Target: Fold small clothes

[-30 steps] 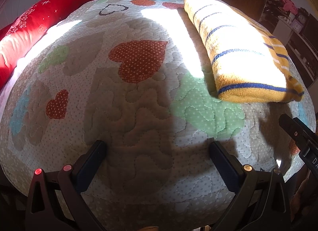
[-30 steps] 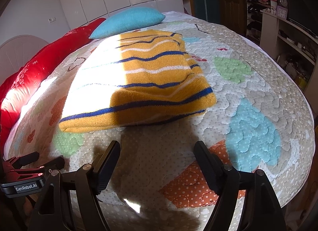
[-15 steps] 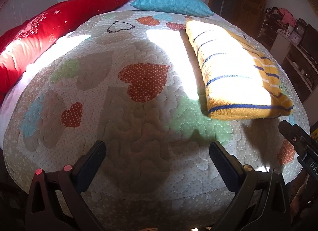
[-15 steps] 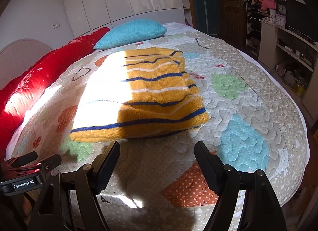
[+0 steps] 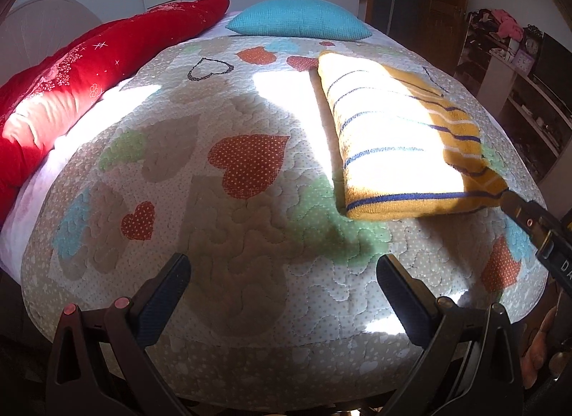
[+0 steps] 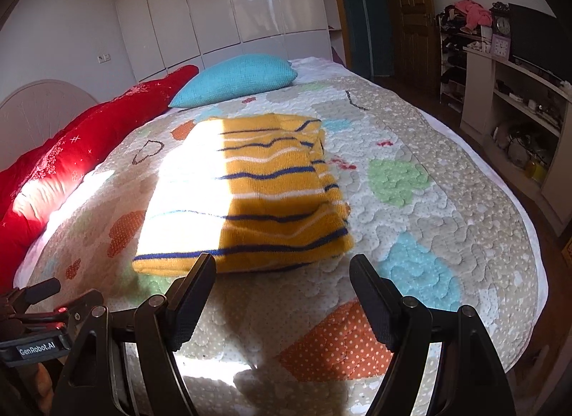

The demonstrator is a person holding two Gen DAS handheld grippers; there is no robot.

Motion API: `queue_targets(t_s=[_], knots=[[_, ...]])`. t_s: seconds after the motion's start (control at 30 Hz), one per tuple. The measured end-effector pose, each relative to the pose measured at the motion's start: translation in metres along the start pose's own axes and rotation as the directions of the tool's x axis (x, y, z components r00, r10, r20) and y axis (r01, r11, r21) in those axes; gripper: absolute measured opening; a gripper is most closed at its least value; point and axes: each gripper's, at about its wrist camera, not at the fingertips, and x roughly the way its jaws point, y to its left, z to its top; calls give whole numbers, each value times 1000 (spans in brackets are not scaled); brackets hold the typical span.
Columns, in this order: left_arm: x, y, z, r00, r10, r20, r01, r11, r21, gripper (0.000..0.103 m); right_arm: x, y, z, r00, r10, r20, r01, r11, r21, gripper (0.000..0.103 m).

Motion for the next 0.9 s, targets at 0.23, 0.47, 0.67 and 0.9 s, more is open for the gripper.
queue_targets(t_s=[0.23, 0.47, 0.67, 0.9], knots=[[5, -4, -2, 1000, 1, -30, 0, 1000, 19, 103, 42, 15, 42, 999, -12, 40, 17, 993, -116, 64], [10, 6, -1, 999, -9, -41, 9, 1000, 6, 103, 96, 22, 36, 989, -71, -131, 48, 984, -173, 63], [17, 10, -1, 998, -32, -63, 31, 999, -20, 103, 91, 62, 74, 997, 50, -63, -63, 973, -221, 63], [7, 21, 0, 999, -22, -27, 21, 999, -29, 103, 132, 113, 83, 987, 43, -152, -93, 937, -336, 66]])
